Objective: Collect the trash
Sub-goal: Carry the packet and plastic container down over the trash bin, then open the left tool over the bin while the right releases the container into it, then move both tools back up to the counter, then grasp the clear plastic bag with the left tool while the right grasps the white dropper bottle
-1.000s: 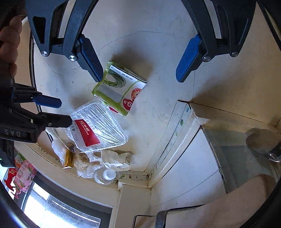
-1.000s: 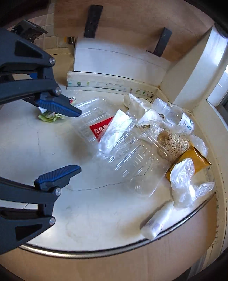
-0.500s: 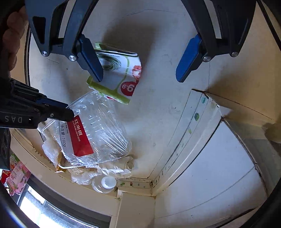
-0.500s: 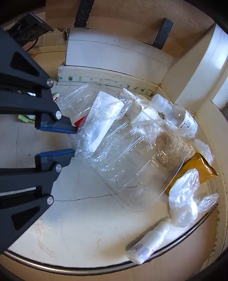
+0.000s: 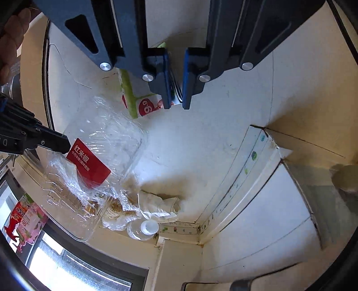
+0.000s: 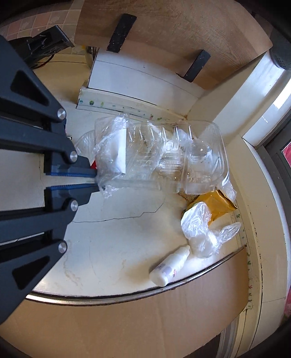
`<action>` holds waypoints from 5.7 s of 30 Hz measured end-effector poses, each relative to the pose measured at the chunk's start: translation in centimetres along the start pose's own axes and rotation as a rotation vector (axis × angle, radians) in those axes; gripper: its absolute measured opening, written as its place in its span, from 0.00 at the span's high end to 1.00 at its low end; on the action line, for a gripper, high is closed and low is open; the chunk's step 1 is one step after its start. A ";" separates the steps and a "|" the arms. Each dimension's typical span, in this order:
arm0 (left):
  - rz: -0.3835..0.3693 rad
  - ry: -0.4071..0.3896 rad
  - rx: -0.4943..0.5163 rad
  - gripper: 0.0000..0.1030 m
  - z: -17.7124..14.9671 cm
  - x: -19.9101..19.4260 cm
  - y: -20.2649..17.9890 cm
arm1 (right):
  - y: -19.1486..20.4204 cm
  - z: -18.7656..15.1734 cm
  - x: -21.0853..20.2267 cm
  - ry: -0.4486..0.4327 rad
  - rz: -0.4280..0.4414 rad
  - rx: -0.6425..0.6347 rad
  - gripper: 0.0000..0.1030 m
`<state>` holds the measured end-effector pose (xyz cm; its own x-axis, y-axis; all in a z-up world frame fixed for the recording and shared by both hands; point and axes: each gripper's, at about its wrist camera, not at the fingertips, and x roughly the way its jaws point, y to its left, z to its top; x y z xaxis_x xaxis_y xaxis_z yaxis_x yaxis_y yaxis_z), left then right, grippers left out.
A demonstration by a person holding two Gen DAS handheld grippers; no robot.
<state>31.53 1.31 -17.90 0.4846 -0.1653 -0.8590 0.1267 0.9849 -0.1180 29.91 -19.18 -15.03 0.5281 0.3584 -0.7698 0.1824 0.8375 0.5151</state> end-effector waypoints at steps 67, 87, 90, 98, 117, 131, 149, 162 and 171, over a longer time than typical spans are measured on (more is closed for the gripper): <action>0.043 0.242 -0.100 0.79 -44.0 20.3 1.9 | -17.3 -45.7 17.8 0.121 -0.285 -0.529 0.93; 0.037 0.234 -0.085 0.30 -40.6 10.8 0.6 | -14.6 -42.1 7.9 0.136 -0.283 -0.423 0.67; 0.029 0.209 -0.081 0.28 -38.6 6.7 -0.1 | -13.1 -40.4 4.0 0.108 -0.271 -0.421 0.67; 0.011 0.106 -0.035 0.23 -32.9 -5.1 -2.6 | -9.8 -36.4 -6.2 0.012 -0.239 -0.382 0.67; 0.025 -0.136 0.057 0.19 -17.7 -20.6 -5.3 | -2.3 -24.1 -20.3 -0.249 -0.206 -0.358 0.66; -0.049 -0.233 0.212 0.12 -2.0 -19.0 -8.0 | 1.8 -8.7 -21.9 -0.266 -0.164 -0.265 0.60; -0.048 -0.062 0.229 0.46 16.9 -4.5 -16.1 | -6.8 9.3 -1.9 0.097 -0.076 -0.253 0.61; -0.022 0.035 0.365 0.48 19.3 2.8 -20.3 | -9.4 8.9 3.6 0.150 0.037 -0.209 0.76; -0.051 0.115 0.426 0.48 19.3 7.6 -23.3 | -13.9 9.3 -2.8 -0.018 0.048 -0.034 0.76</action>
<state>48.98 -23.89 -12.02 0.3718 -0.1822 -0.9103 0.5051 0.8624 0.0337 33.58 -35.65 -16.57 0.5505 0.3913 -0.7374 0.1284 0.8331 0.5380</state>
